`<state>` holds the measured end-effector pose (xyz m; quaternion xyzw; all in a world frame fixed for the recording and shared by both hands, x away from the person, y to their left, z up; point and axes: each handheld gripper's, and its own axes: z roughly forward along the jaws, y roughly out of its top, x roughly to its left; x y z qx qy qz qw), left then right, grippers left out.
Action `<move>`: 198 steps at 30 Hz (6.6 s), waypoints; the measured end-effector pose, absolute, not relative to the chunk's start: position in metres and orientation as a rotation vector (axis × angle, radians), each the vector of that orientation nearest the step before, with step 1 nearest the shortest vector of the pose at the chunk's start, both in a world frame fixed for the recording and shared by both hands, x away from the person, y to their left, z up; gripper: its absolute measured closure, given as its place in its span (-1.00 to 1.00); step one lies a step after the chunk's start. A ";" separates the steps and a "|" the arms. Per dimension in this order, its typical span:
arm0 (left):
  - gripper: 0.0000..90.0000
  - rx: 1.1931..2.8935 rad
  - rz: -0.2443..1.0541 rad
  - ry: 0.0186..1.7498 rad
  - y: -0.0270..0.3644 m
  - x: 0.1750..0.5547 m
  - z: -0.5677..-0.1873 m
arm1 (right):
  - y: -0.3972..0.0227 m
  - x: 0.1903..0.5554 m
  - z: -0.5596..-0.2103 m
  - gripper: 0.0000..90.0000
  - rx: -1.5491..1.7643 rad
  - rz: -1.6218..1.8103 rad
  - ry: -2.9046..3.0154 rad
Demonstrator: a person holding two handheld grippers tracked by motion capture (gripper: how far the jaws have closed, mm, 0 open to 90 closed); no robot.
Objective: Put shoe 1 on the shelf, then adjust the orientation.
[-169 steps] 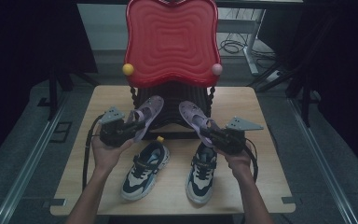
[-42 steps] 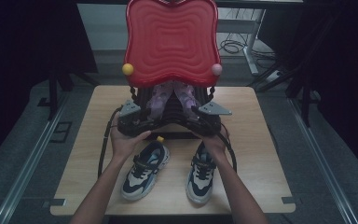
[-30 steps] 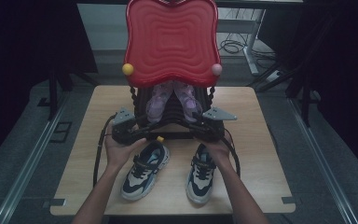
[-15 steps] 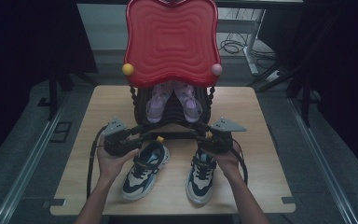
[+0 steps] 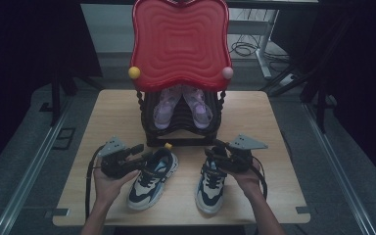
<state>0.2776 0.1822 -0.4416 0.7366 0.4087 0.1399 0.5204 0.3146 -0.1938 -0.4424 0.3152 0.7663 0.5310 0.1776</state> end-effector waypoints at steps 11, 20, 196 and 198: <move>0.16 1.791 0.275 1.016 0.193 0.262 -0.454 | -0.212 0.296 -0.453 0.07 0.835 1.502 2.250; 0.19 1.858 0.232 1.038 0.197 0.253 -0.464 | -0.220 0.293 -0.457 0.09 0.843 1.486 2.293; 0.04 1.905 0.181 1.202 0.249 0.252 -0.466 | -0.098 0.332 -0.424 0.98 0.702 1.410 2.442; 0.03 1.906 0.178 1.202 0.250 0.251 -0.466 | -0.093 0.335 -0.426 0.98 0.705 1.395 2.450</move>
